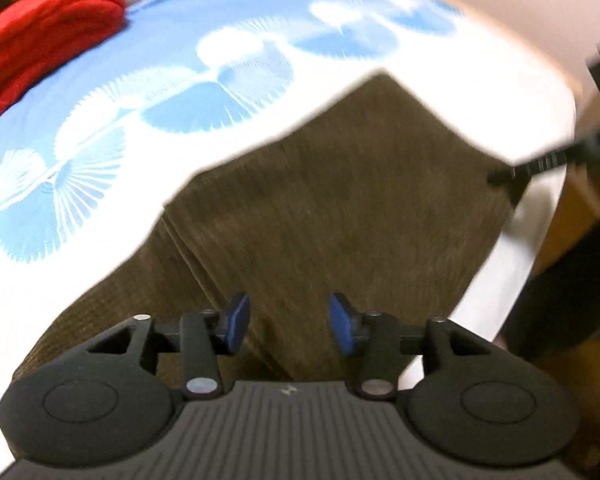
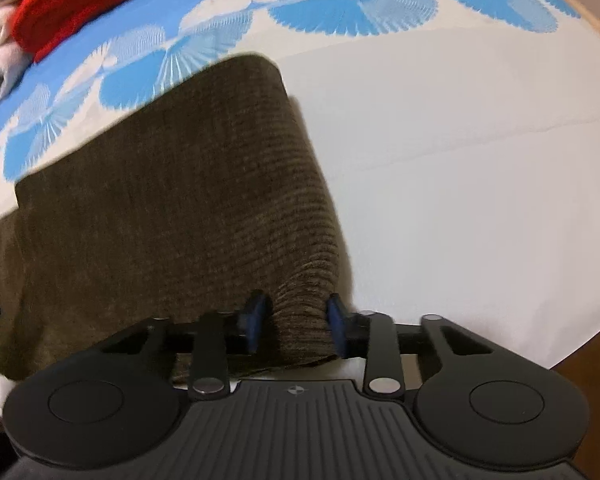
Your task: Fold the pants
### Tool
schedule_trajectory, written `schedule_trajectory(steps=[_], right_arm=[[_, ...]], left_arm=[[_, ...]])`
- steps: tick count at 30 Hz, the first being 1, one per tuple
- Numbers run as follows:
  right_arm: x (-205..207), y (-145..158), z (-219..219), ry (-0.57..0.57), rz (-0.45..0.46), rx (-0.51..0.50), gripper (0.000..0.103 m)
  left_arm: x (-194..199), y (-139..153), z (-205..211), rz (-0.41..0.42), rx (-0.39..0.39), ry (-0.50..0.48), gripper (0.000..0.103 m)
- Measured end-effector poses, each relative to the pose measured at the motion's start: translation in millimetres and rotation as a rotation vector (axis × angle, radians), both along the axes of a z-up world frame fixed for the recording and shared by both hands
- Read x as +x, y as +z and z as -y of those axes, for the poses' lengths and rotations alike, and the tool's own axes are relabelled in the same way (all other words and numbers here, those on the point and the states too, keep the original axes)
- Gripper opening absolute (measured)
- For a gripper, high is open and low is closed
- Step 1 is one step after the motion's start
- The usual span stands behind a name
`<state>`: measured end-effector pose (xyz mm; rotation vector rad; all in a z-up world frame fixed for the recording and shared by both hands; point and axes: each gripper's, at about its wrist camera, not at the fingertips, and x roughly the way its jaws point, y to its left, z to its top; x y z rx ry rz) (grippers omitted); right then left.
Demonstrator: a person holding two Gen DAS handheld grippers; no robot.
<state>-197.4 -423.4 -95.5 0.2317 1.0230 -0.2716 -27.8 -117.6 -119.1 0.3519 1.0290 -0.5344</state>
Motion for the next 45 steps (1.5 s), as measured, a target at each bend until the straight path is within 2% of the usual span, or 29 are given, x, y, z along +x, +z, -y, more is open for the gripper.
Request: schedule_trajectory(steps=[3, 8, 11, 13, 15, 16, 18, 20, 23, 25, 27, 29, 31, 32, 34, 38, 39, 42, 43, 45], right_arm=[[-6, 23, -20, 0.042, 0.098, -0.05, 0.024], [-25, 77, -108, 0.309, 0.307, -0.209, 0.022], [-36, 86, -173, 0.476, 0.372, -0.313, 0.022], [-44, 81, -212, 0.577, 0.394, -0.367, 0.022], [-51, 71, -248, 0.668, 0.404, -0.415, 0.022], [-53, 65, -261, 0.704, 0.401, -0.434, 0.022], [-56, 52, -284, 0.768, 0.384, -0.473, 0.022], [-58, 42, -298, 0.81, 0.372, -0.494, 0.022], [-54, 35, -305, 0.832, 0.341, -0.502, 0.023], [-44, 39, -303, 0.845, 0.315, -0.454, 0.025], [-35, 49, -300, 0.855, 0.317, -0.375, 0.028], [-24, 65, -293, 0.874, 0.312, -0.213, 0.032], [-12, 83, -282, 0.906, 0.305, -0.051, 0.045], [-5, 92, -275, 0.912, 0.311, 0.002, 0.048], [12, 105, -264, 0.905, 0.314, 0.045, 0.055], [57, 108, -247, 0.826, 0.289, 0.062, 0.056], [70, 104, -243, 0.805, 0.276, 0.094, 0.057], [94, 74, -232, 0.705, 0.214, 0.177, 0.061], [102, 59, -231, 0.671, 0.185, 0.207, 0.062], [119, 25, -230, 0.586, 0.097, 0.254, 0.062]], left_arm=[[5, 19, -9, 0.044, -0.096, 0.066, 0.064], [20, 61, -23, 0.003, -0.426, 0.12, 0.088], [26, 73, -24, -0.024, -0.547, 0.107, 0.088], [31, 72, -23, -0.074, -0.589, 0.114, 0.088], [35, 66, -24, -0.108, -0.56, 0.144, 0.088], [37, 61, -24, -0.113, -0.527, 0.166, 0.085], [44, 49, -26, -0.134, -0.464, 0.204, 0.071], [49, 36, -29, -0.149, -0.382, 0.248, 0.028], [53, 25, -42, -0.16, -0.323, 0.285, 0.018], [51, 30, -52, -0.129, -0.31, 0.278, 0.017], [47, 38, -67, -0.112, -0.339, 0.286, 0.016], [40, 48, -93, -0.095, -0.361, 0.317, 0.016], [34, 58, -124, -0.062, -0.373, 0.356, 0.016], [32, 62, -144, -0.049, -0.388, 0.386, 0.016], [26, 66, -187, -0.025, -0.403, 0.462, 0.016], [15, 60, -261, -0.016, -0.359, 0.647, 0.016], [13, 57, -275, -0.024, -0.341, 0.682, 0.016], [13, 38, -313, -0.087, -0.295, 0.835, 0.027], [14, 32, -321, -0.102, -0.277, 0.873, 0.036], [12, 24, -337, -0.139, -0.316, 0.898, 0.056]])
